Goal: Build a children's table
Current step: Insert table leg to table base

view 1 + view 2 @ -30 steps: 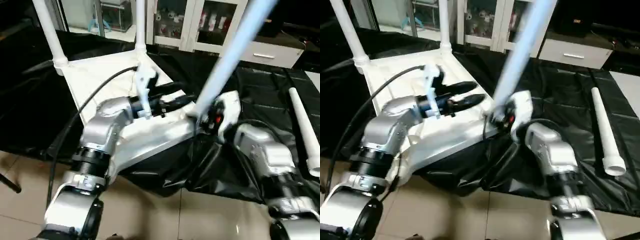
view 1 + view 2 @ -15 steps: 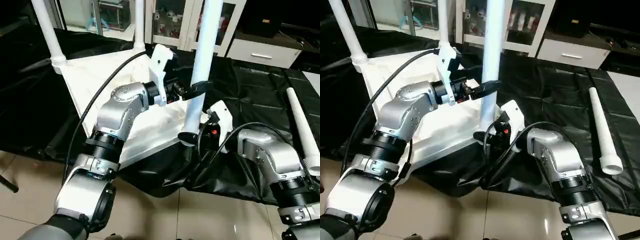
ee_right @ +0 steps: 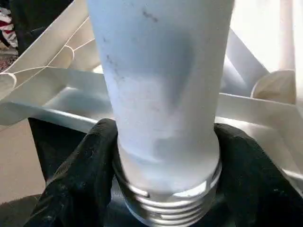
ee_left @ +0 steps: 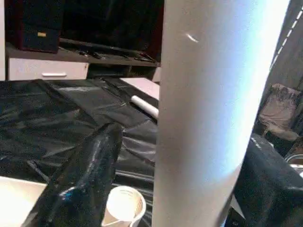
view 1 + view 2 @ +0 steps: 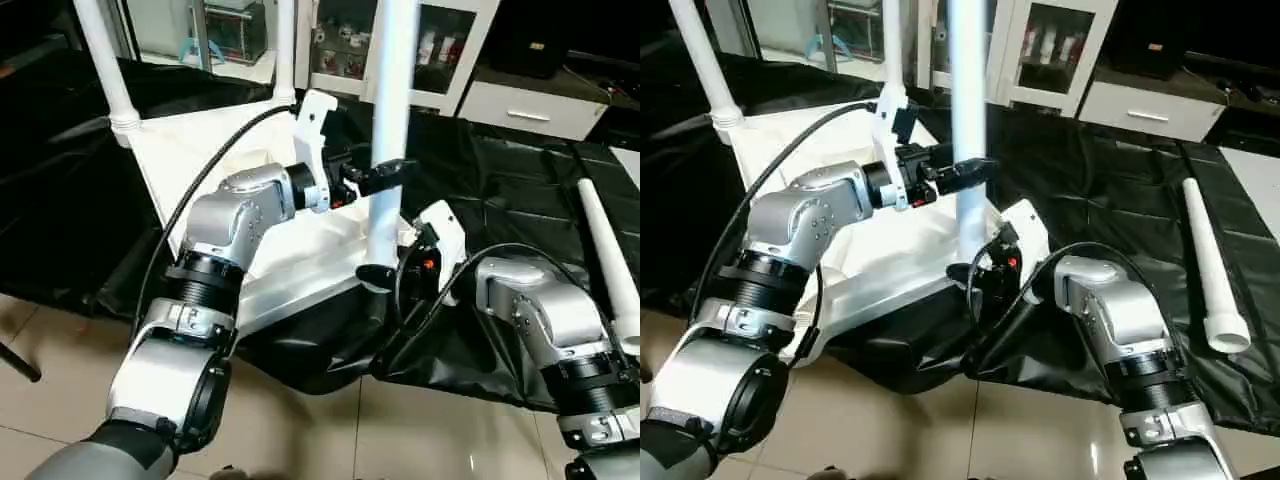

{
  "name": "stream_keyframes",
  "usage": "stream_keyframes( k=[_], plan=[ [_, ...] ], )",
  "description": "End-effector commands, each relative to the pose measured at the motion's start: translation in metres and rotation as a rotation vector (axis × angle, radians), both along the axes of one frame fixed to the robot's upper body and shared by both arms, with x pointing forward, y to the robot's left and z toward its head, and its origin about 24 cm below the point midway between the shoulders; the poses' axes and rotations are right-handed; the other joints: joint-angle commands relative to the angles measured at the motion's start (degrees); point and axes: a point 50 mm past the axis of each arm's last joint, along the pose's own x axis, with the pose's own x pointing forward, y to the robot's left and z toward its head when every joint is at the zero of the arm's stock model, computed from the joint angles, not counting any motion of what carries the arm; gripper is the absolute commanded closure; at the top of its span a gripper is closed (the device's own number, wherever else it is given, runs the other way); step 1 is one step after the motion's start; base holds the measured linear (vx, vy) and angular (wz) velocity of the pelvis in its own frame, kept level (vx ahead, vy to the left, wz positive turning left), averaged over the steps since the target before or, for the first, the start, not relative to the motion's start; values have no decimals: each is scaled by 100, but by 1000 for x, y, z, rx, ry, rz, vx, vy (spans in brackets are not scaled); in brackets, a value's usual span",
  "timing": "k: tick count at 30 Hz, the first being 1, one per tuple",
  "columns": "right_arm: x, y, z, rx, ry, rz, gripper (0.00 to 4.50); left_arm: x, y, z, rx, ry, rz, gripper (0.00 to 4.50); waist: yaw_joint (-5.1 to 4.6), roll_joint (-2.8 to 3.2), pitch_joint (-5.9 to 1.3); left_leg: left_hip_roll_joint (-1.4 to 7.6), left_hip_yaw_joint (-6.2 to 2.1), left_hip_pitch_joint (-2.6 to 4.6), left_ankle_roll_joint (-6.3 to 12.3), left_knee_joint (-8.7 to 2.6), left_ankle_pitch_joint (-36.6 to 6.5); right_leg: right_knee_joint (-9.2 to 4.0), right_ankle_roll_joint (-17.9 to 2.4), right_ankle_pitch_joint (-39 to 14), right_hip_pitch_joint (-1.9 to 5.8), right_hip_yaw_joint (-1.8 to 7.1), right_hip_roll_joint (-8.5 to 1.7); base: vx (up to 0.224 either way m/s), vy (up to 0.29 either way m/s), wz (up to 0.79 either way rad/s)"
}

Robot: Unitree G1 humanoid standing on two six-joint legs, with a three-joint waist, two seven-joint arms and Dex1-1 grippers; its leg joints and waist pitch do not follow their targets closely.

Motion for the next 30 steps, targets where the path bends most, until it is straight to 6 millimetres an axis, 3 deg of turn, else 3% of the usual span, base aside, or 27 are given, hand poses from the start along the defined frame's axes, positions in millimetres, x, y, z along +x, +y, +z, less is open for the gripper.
stream_keyframes(
  k=[1,4,11,14,18,30],
  plan=[
    [7,1,16,17,-71,-2,180,2,-2,1,10,6,11,122,24,4,-489,195,-59,-13,274,-356,-188,-314,-1067,-763,484,335,-317,0,0,0],
    [9,1,16,14,-79,-19,180,4,-2,4,-10,-1,37,122,41,9,-487,194,-56,-4,253,-357,-243,-316,-1113,-769,482,335,-318,0,0,0],
    [13,2,17,22,-92,-34,180,9,-1,8,-35,1,78,206,59,21,-491,194,-70,-9,185,-361,-306,-314,-1062,-797,494,331,-323,0,0,0],
    [13,2,17,22,-92,-34,180,9,-1,8,-35,1,78,206,62,21,-498,190,-67,-9,235,-350,-203,-292,-1143,-603,497,332,-320,0,0,0],
    [13,2,17,22,-92,-34,180,9,-1,8,-35,1,78,245,60,16,-496,188,-65,-11,247,-350,-253,-299,-1165,-630,505,333,-324,0,0,0],
    [13,2,17,22,-92,-34,180,9,-1,8,-35,1,78,266,62,16,-499,187,-67,-9,238,-348,-244,-295,-1137,-655,504,331,-320,0,0,0]
  ],
)
